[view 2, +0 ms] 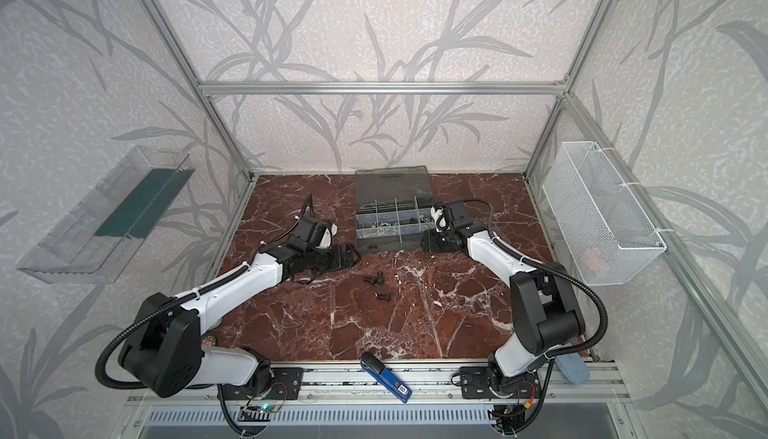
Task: Sort the screws and nuts into containers
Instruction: 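Lower the right gripper near the box while the left gripper reaches toward the black bolts, then close the left gripper on a black hex bolt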
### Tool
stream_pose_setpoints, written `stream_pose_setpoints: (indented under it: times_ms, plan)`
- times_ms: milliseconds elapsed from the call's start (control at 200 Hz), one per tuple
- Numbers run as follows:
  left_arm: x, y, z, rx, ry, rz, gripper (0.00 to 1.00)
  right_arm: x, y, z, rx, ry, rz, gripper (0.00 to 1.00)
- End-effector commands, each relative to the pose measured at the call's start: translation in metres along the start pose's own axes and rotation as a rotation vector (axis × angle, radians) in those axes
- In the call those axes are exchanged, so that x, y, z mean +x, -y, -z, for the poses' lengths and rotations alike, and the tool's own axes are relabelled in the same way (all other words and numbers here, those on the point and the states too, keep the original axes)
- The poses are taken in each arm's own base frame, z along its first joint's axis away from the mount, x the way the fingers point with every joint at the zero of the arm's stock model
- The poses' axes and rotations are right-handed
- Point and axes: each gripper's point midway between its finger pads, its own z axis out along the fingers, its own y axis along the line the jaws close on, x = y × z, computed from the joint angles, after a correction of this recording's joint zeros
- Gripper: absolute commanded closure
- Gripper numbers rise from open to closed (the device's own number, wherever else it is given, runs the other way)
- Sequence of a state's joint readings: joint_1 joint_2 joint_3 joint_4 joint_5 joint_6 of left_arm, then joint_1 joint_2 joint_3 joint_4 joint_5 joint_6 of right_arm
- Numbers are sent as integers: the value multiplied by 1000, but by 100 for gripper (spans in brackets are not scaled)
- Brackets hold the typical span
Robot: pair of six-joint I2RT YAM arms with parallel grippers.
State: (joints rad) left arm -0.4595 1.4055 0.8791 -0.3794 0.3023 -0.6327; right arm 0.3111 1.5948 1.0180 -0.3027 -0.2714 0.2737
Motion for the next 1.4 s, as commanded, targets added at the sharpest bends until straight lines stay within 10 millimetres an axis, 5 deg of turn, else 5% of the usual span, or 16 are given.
stream_pose_setpoints:
  times_ms: [0,540,1040,1395]
  plan:
    - [19,-12,0,-105,-50,58,1,-3,-9,12,-39,31,-12,44]
    - [39,5,-49,-257,-39,274,1,13,-21,16,-134,43,-22,44]
    - [40,6,-82,-396,-83,278,1,28,-24,15,-185,48,-15,44]
    - [51,-2,-78,-464,-85,276,19,37,-30,8,-244,32,-42,44]
